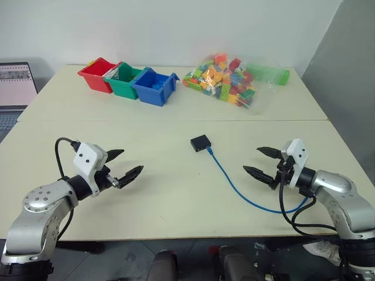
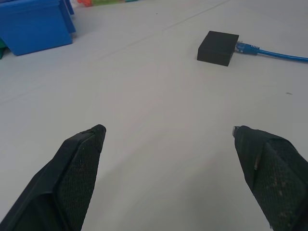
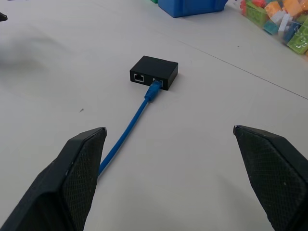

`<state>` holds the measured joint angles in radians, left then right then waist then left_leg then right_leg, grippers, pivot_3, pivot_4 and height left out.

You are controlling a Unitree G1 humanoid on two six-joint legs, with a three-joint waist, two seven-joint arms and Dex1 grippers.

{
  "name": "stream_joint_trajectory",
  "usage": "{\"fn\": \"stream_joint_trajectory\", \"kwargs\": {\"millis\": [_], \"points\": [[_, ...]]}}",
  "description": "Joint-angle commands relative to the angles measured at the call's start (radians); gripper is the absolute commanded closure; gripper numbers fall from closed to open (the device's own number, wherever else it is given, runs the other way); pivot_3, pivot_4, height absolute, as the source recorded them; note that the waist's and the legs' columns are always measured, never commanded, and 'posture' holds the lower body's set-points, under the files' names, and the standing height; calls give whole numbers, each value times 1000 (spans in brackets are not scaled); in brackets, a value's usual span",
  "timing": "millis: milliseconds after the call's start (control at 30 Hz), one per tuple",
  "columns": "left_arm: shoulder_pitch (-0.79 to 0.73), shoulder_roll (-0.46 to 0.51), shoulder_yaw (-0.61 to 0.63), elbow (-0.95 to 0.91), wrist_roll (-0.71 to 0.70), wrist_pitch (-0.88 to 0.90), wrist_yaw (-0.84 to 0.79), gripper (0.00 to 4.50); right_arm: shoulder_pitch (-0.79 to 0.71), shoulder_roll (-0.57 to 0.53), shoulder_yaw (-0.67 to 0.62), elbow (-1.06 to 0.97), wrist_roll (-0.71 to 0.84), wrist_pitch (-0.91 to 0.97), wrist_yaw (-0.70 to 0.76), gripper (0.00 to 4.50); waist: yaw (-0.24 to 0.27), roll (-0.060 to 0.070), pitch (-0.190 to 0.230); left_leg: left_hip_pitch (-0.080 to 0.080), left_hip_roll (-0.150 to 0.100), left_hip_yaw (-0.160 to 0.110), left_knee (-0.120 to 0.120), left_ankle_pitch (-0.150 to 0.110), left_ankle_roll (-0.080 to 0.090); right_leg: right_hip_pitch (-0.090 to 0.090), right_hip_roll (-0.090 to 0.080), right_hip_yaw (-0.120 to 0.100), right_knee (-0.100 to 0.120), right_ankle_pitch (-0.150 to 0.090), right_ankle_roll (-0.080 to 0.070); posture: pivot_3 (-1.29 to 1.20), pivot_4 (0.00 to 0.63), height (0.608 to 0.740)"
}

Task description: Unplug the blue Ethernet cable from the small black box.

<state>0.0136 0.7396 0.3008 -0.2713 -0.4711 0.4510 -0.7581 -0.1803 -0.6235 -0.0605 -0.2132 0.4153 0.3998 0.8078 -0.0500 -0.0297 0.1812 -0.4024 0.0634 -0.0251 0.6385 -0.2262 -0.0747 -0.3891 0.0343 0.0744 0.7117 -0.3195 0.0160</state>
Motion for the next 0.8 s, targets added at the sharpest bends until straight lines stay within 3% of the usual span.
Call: {"fn": "stream_joint_trajectory", "kwargs": {"millis": [33,500,800], "points": [[23,19,21,-71,-28,8,-28,0,-24,-10,-26,-10,9,-16,12,26,0,0,0,0,0,0,0,0,0,0,0,0,0,0,0,0,150,740],[25,32,22,-116,-30,72,-7,0,-28,-10,-11,-48,13,21,0,26,0,0,0,0,0,0,-1,0,0,0,0,0,0,0,0,0,150,740],[-2,62,-10,-74,-15,10,-114,0,-37,15,21,-52,-19,25,-32,26,0,0,1,0,0,0,-2,0,0,0,0,0,-1,0,0,0,150,740]]}}
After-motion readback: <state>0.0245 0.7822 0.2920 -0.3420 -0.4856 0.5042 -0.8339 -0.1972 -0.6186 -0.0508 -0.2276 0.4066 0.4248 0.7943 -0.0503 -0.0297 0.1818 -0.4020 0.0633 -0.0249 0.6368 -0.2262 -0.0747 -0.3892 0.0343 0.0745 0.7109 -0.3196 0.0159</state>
